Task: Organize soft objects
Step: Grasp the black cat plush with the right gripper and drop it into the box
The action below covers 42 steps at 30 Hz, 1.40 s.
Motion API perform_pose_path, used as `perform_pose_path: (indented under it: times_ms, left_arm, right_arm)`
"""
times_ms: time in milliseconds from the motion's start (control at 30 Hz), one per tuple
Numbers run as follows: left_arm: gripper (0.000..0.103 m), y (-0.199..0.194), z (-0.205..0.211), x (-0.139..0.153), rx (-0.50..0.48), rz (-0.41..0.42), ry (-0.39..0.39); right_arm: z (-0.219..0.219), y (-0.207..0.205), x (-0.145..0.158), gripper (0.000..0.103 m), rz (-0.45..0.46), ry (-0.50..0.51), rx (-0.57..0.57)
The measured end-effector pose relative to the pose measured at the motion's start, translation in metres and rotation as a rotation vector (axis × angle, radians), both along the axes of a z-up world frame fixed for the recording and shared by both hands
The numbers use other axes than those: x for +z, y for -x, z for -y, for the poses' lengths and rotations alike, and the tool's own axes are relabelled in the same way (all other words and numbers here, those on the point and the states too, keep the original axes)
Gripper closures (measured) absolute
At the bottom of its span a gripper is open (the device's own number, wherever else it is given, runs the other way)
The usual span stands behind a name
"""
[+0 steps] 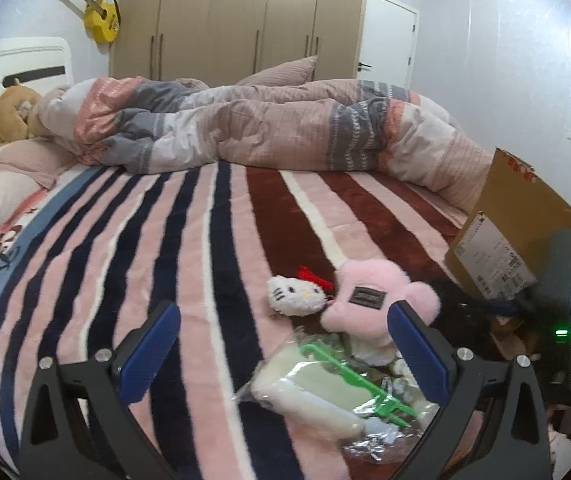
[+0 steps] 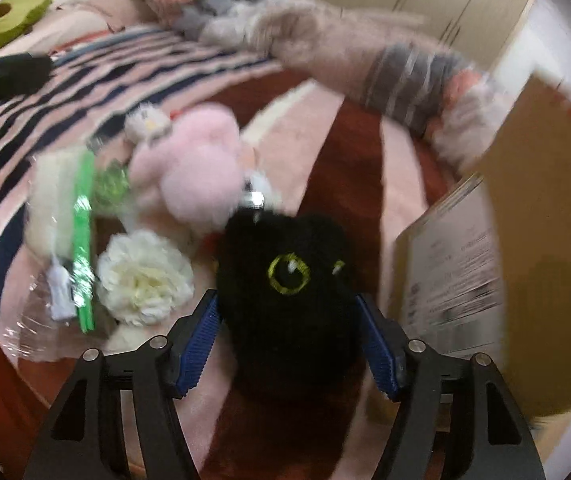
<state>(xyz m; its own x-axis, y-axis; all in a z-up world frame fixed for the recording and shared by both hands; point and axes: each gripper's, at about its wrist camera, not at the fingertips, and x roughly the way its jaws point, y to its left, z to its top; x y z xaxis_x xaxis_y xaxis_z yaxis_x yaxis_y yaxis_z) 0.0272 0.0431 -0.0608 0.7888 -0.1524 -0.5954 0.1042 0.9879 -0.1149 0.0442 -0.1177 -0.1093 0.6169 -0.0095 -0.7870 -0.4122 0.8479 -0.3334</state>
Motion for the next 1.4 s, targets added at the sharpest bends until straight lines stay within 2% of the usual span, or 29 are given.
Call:
perform_pose_path:
  times_ms: [33, 100, 133, 267, 367, 500, 567, 733, 800, 933, 1033, 1167, 1400]
  left_arm:
    - [0.000, 0.000, 0.001, 0.000, -0.016, -0.001, 0.008]
    - [0.001, 0.000, 0.004, 0.002, -0.046, -0.001, 0.018]
    - [0.000, 0.000, 0.005, 0.003, -0.068, 0.000, 0.028]
    - [0.000, -0.001, 0.015, 0.012, -0.158, 0.002, 0.080]
    - [0.001, -0.004, 0.029, 0.023, -0.234, 0.003, 0.104]
    - [0.003, -0.011, 0.048, 0.048, -0.360, -0.001, 0.211]
    - [0.009, -0.017, 0.060, 0.063, -0.413, -0.002, 0.239]
    - [0.041, -0.026, 0.092, 0.098, -0.487, 0.001, 0.236]
    - [0.049, -0.028, 0.104, 0.110, -0.514, 0.005, 0.247]
    - [0.052, -0.036, 0.144, 0.137, -0.556, 0.019, 0.214]
    - [0.053, -0.049, 0.175, 0.147, -0.596, 0.000, 0.195]
    - [0.053, -0.077, 0.217, 0.144, -0.644, -0.087, 0.192]
    - [0.053, -0.114, 0.268, 0.109, -0.657, -0.280, 0.133]
  right_arm:
    - [0.002, -0.003, -0.004, 0.045, -0.017, -0.001, -0.009]
    - [0.005, -0.004, -0.008, 0.056, 0.007, 0.017, -0.030]
    - [0.007, -0.004, -0.008, 0.058, 0.014, 0.011, -0.038]
    - [0.013, 0.002, 0.002, 0.061, 0.039, -0.050, -0.023]
    - [0.014, 0.012, 0.023, 0.061, 0.083, -0.112, -0.006]
    - [0.010, 0.023, 0.061, 0.061, 0.108, -0.236, 0.063]
    - [0.010, 0.028, 0.080, 0.061, 0.117, -0.303, 0.118]
    - [0.015, 0.035, 0.123, 0.061, 0.151, -0.410, 0.195]
    - [0.022, 0.037, 0.138, 0.061, 0.187, -0.427, 0.202]
    - [0.052, 0.036, 0.163, 0.061, 0.252, -0.450, 0.191]
    - [0.079, 0.033, 0.175, 0.061, 0.275, -0.446, 0.157]
    - [0.119, 0.018, 0.181, 0.061, 0.243, -0.451, 0.092]
    - [0.172, -0.019, 0.153, 0.059, 0.052, -0.461, -0.007]
